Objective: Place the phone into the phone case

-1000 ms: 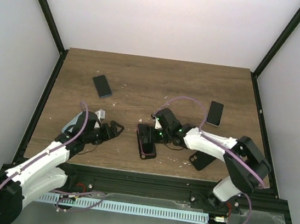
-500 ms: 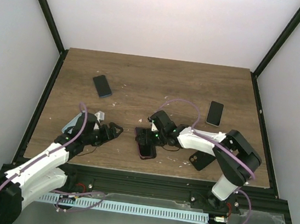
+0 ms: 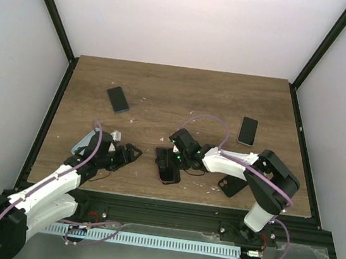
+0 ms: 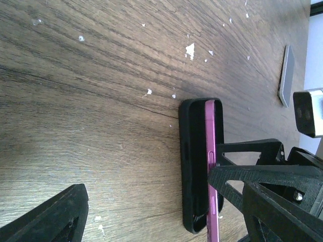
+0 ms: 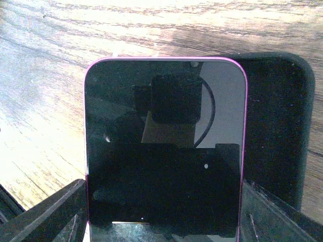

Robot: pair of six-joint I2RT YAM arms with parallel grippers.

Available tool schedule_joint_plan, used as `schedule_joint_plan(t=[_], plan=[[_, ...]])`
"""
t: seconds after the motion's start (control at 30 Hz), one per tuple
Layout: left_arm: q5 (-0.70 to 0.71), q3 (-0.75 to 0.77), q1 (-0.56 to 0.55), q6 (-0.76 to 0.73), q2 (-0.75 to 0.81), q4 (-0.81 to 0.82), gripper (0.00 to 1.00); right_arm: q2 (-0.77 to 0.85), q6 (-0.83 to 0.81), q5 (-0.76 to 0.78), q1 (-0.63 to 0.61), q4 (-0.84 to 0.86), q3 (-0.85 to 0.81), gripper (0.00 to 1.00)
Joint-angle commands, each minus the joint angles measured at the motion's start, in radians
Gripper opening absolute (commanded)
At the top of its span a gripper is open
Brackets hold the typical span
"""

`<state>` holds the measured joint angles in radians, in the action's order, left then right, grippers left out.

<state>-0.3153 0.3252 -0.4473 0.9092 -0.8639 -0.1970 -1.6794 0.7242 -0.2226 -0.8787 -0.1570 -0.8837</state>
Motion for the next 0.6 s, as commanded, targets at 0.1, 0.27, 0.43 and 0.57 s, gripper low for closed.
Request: schedule_joint_plan(t=[0.1,0.27,0.43,0.57], plan=[[-0.023,-0.003,0.004,0.013,0.018,0.014,0.83,-0.016,0.016,0.043,-0.015,-0.027,-0.041,0.65],[-0.027,0.008,0.004,0.008,0.017,0.000,0.83,-0.011,0.008,0.099,-0.024,-0.067,-0.055,0.69],[-0.033,0.009,0.004,0.004,0.018,-0.002,0.83,-0.014,0.010,0.116,-0.028,-0.080,-0.061,0.74],[-0.037,0.012,0.004,-0.002,0.014,-0.009,0.83,-0.014,0.012,0.121,-0.028,-0.086,-0.065,0.78]])
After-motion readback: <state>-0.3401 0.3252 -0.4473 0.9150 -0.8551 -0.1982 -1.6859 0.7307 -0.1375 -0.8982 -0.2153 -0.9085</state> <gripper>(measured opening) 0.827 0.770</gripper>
